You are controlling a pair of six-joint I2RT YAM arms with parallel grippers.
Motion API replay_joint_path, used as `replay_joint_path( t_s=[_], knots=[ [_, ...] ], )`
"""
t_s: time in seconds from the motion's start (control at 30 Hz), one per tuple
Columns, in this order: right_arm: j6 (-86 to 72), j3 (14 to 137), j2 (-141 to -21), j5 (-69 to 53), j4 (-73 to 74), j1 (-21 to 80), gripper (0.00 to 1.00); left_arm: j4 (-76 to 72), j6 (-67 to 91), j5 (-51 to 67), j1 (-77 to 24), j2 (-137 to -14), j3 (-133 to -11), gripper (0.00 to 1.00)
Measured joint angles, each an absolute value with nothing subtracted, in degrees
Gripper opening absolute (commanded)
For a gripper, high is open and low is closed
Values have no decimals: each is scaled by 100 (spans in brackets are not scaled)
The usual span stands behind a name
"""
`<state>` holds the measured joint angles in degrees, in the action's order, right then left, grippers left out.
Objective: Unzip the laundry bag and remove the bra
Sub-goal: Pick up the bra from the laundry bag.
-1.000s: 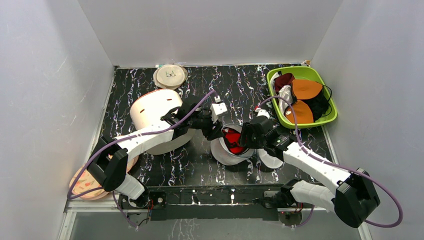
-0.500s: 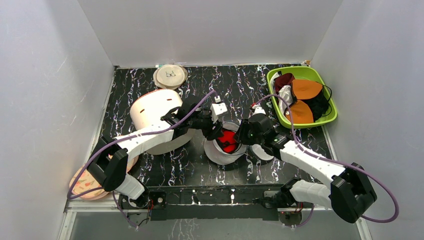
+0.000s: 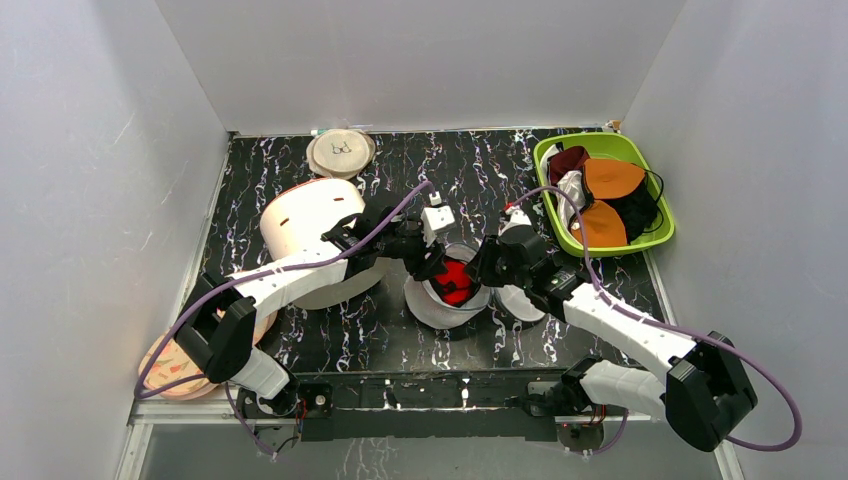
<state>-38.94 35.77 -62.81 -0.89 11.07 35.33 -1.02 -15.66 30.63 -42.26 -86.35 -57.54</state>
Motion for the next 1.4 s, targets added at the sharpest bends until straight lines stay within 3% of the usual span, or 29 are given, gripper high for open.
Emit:
replay_joint_path(
  t_s=[0.23,0.4,0.53,0.8,0.97,1.27,1.4],
  knots=[
    [-3879,3577,-6329,-228,856,3535,21,-102,-1566,3065,-4239,-8635,-5754,52],
    [-3824,3625,-6403,185,1229,3535,35,-102,-1568,3063,-4250,-8635,-5754,52],
    [-3837,3693,-6361,412,1662,3533,39,-99,-1566,3063,-4259,-8635,-5754,52],
    [-4158,3345,-6318,-47,1299,3533,36,-99,-1568,3063,-4261,-8635,-5754,52],
    [-4338,3345,-6753,-294,816,3533,20,-95,-1575,3063,-4261,-8635,-5754,52],
    [-4397,3415,-6751,-386,508,3553,21,-95,-1586,3070,-4274,-8635,-5754,52],
    [-4346,3581,-6737,-379,602,3590,30,-95,-1586,3070,-4283,-8635,-5754,51]
  ],
)
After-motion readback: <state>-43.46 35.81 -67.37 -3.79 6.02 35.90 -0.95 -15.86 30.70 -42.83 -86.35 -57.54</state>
